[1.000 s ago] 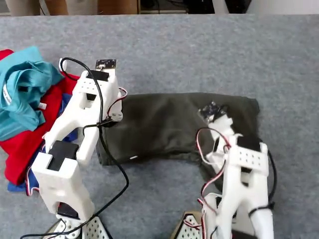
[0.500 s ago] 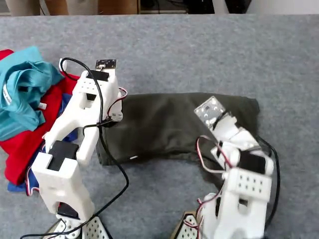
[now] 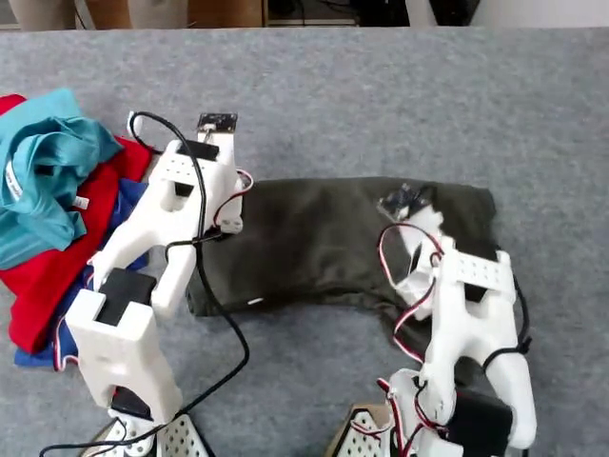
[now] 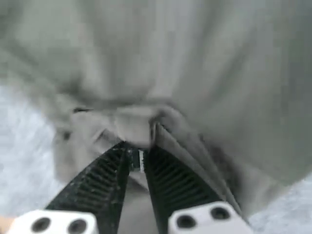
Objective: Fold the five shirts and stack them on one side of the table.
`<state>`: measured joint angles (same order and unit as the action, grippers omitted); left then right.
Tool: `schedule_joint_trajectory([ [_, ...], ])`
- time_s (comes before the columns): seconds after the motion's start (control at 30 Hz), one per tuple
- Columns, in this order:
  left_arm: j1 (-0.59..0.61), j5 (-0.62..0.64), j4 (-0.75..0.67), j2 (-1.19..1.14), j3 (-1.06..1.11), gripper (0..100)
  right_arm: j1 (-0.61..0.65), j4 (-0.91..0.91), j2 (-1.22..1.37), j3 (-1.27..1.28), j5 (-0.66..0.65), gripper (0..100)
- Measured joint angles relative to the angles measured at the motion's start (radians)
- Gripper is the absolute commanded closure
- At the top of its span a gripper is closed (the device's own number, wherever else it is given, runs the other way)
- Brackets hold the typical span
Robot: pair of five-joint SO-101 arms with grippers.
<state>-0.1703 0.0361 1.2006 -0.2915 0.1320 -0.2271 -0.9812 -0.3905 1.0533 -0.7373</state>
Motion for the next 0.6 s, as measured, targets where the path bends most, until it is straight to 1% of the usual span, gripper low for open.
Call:
schedule_joint_trajectory([
  [0.17, 0.003, 0.0, -0.163, -0.006, 0.097, 98, -0.095, -0.095, -0.153, 0.086, -0.112, 99.7],
  [0.3, 0.005, 0.002, -0.203, -0.003, 0.123, 98, -0.17, -0.209, -0.373, 0.112, -0.21, 99.7],
  [0.37, 0.005, 0.002, -0.203, -0.003, 0.123, 98, -0.18, -0.216, -0.491, 0.112, -0.213, 99.6],
  [0.43, 0.005, 0.002, -0.203, -0.003, 0.123, 98, -0.18, -0.206, -0.578, 0.11, -0.189, 99.6],
  [0.53, 0.005, 0.003, -0.203, -0.003, 0.123, 98, -0.158, -0.149, -0.598, 0.11, -0.137, 99.6],
  [0.6, 0.005, 0.003, -0.203, -0.003, 0.123, 98, -0.133, -0.094, -0.56, 0.11, -0.098, 99.6],
])
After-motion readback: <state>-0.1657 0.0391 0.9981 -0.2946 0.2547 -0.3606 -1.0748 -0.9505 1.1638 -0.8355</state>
